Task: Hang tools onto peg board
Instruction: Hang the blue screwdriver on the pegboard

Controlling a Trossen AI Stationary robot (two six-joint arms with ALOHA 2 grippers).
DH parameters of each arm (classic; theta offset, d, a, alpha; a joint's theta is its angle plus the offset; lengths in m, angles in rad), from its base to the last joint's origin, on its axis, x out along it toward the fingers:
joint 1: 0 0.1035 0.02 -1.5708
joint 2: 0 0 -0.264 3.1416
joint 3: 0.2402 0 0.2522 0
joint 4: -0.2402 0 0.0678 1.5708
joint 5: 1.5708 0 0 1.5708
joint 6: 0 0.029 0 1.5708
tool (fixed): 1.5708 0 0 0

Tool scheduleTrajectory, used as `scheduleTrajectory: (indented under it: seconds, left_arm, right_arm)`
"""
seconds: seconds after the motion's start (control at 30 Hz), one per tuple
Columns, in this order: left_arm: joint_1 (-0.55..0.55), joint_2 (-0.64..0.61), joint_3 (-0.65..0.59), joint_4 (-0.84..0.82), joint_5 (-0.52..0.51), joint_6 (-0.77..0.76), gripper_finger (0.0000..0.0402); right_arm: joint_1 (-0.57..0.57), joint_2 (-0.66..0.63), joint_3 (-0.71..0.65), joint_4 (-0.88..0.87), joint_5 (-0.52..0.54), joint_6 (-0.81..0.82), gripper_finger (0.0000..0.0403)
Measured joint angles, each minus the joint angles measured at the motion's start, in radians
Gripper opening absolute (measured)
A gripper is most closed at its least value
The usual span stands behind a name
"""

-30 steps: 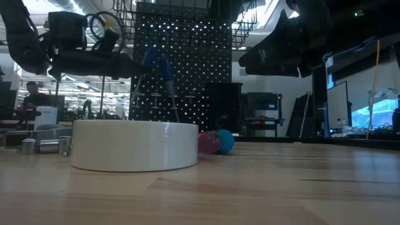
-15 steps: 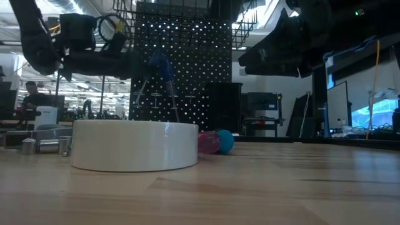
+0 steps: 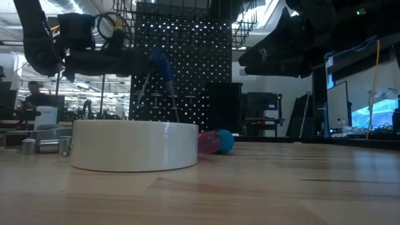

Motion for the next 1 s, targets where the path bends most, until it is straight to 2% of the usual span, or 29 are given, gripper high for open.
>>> scheduleTrajectory:
  seconds: [0.33, 0.7, 0.83, 1.0]
  left_arm:
    - [0.004, 0.019, 0.000, -0.041, 0.000, 0.012, 0.0078]
    - [0.005, 0.204, 0.001, 0.168, -0.003, -0.012, 0.0078]
    - [0.004, 0.217, 0.003, 0.164, -0.003, -0.012, 0.0078]
    - [-0.010, 0.176, 0.003, 0.162, 0.002, -0.020, 0.0078]
  right_arm:
    - [0.000, 0.000, 0.000, 0.000, 0.000, 0.004, 0.0223]
    - [0.000, 0.000, 0.000, 0.001, 0.000, 0.009, 0.0223]
    - [0.000, 0.000, 0.000, 0.004, 0.000, 0.009, 0.0223]
    - [0.000, 0.000, 0.000, 0.004, 0.000, 0.009, 0.0223]
